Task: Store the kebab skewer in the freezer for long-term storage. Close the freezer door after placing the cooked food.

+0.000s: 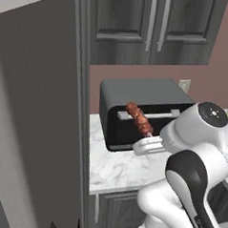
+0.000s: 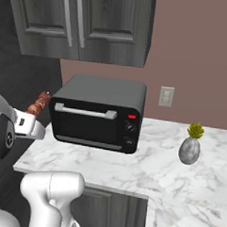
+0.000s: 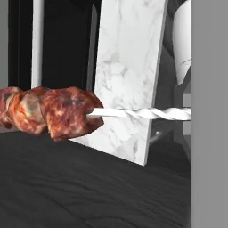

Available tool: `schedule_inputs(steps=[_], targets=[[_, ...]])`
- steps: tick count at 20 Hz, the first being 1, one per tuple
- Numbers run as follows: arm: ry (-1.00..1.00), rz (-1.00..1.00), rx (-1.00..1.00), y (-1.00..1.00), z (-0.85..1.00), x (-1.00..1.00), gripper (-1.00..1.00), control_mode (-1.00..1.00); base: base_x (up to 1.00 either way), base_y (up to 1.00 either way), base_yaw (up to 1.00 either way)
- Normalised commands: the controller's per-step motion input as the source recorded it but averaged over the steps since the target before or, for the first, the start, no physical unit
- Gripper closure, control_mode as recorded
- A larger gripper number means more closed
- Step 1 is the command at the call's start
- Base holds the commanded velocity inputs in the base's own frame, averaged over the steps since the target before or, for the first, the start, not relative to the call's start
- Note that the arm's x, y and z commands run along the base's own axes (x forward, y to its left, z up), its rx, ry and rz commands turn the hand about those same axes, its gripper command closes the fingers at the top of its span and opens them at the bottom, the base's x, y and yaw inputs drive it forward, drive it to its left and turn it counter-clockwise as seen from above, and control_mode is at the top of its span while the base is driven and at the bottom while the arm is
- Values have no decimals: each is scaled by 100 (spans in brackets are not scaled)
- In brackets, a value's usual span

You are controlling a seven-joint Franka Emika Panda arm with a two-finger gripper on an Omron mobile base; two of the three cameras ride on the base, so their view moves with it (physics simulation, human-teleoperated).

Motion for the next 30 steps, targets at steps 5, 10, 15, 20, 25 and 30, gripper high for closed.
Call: schedule_inputs(steps=[5,10,15,20,25,30], targets=[[0,-3,-2,-60,19,-25,100,-100,0,0,0],[0,-4,0,-57,4,-32,100,-100,0,0,0],[-1,-11,-2,-22,0,-37,100,-100,0,0,0],[0,-22,-10,0,0,-24,100,-100,0,0,0],[-3,-15,-4,-4,0,-5,100,-100,0,0,0],[-4,4,1,-45,0,0,100,-100,0,0,0]])
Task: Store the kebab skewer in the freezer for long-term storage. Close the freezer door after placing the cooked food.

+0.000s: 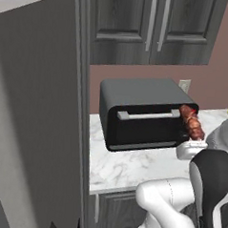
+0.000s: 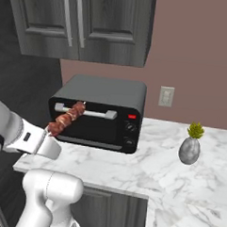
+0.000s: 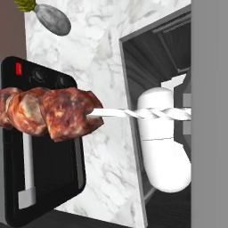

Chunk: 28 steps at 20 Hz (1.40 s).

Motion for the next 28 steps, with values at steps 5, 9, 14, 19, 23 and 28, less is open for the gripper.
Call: schedule_inputs(steps=[5,9,14,19,23,28], targets=[[-1,7,0,-23,0,0,100,-100,0,0,0],[0,3,0,0,0,0,100,-100,0,0,0],[0,1,0,0,0,0,100,-100,0,0,0],[-1,0,0,0,0,-22,100,-100,0,0,0],[0,0,0,0,0,0,100,100,-62,0,0],[0,0,0,0,0,0,100,100,-71,0,0]])
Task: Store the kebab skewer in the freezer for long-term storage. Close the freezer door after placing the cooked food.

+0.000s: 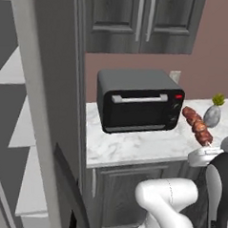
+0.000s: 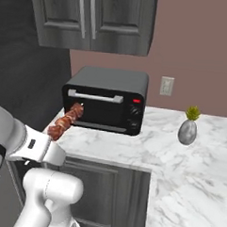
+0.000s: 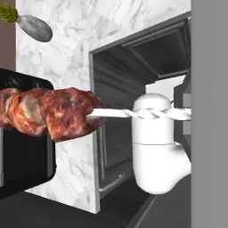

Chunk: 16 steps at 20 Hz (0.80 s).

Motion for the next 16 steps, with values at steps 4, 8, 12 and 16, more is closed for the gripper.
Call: schedule_inputs(steps=[4,8,12,16], targets=[[0,0,0,0,0,0,100,100,-65,0,0],[0,0,0,0,0,0,100,100,-69,0,0],[0,0,0,0,0,0,100,100,-74,0,0],[0,0,0,0,0,0,100,100,-78,0,0]])
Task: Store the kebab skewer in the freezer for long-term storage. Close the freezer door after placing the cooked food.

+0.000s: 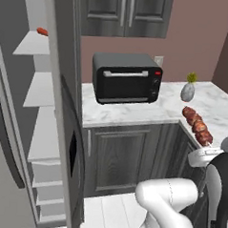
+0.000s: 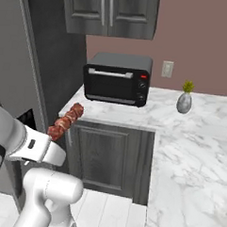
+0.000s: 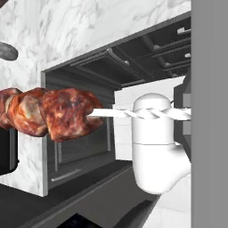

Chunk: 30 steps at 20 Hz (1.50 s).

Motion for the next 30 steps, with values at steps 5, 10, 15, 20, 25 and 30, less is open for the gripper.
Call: schedule_inputs(steps=[5,10,15,20,25,30], targets=[[0,0,0,0,0,0,100,100,-77,9,0],[0,0,0,0,0,0,100,100,-77,11,0],[0,0,0,0,0,0,100,100,-54,35,-1],[0,0,0,0,0,0,100,100,-41,73,0],[0,0,0,0,0,0,100,100,-44,61,0],[0,0,0,0,0,0,100,100,-44,60,0]])
